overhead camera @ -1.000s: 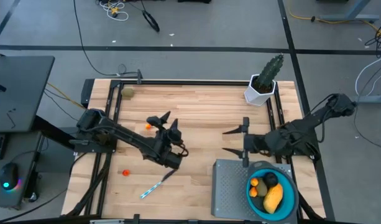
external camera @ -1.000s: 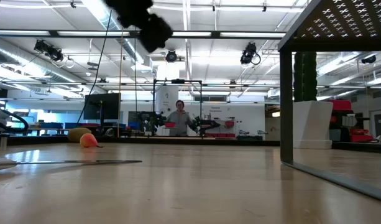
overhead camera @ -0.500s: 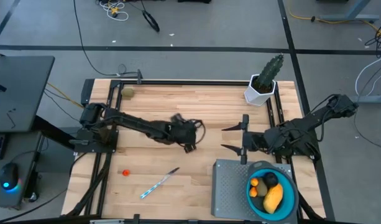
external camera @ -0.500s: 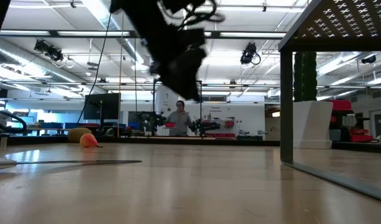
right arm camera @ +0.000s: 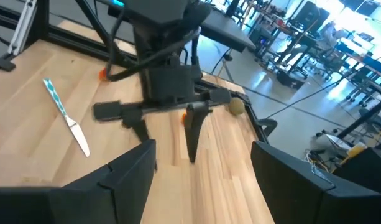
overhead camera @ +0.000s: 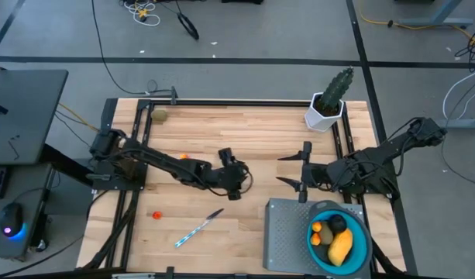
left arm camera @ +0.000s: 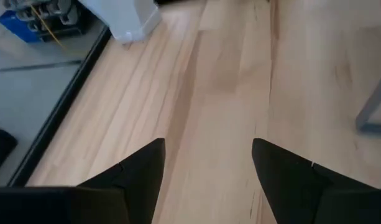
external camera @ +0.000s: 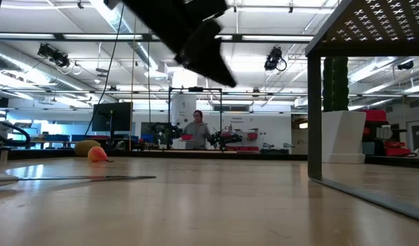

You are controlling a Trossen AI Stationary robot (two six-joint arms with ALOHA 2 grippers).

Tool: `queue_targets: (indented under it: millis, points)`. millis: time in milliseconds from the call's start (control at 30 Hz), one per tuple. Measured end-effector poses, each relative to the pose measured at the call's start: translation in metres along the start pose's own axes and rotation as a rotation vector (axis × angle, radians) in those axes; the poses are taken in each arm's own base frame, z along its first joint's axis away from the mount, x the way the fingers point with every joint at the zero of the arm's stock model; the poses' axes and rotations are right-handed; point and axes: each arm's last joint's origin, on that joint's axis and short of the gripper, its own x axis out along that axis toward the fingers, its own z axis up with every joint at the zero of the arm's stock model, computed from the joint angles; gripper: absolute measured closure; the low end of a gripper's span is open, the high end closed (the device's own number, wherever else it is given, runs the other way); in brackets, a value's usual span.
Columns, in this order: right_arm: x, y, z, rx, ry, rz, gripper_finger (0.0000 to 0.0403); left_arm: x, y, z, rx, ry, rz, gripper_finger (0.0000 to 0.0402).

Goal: Pick & Place Fruit
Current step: Put the yellow pear into the blue strainer bowl on the shelf

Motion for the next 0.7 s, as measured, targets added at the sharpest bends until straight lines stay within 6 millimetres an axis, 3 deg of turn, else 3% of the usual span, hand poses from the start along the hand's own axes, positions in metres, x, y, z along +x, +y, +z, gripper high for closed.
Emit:
queue_targets:
  millis: [133,333,467,600,700]
  points:
    - [0.000,0.000,0.000,0.000,0.000,-0.001,0.0128,-0.011,0.015,-0.021,-0.056,-0.044,0.008,0.0152]
    - [0.000,0.000,0.000,0.000,-0.003,-0.001,0.0128,-0.049,0.040,-0.056,-0.221,-0.220,0.030,0.0152]
    - [0.000,0.000,0.000,0.002,-0.003,0.007,0.0128,-0.074,0.057,-0.092,-0.367,-0.345,0.045,0.0152]
    - [0.000,0.000,0.001,0.006,-0.004,0.008,0.0128,-0.087,0.071,-0.135,-0.562,-0.328,0.162,0.0152]
    - [0.000,0.000,0.001,0.007,-0.006,0.009,0.0128,-0.092,0.077,-0.156,-0.624,-0.292,0.198,0.0152]
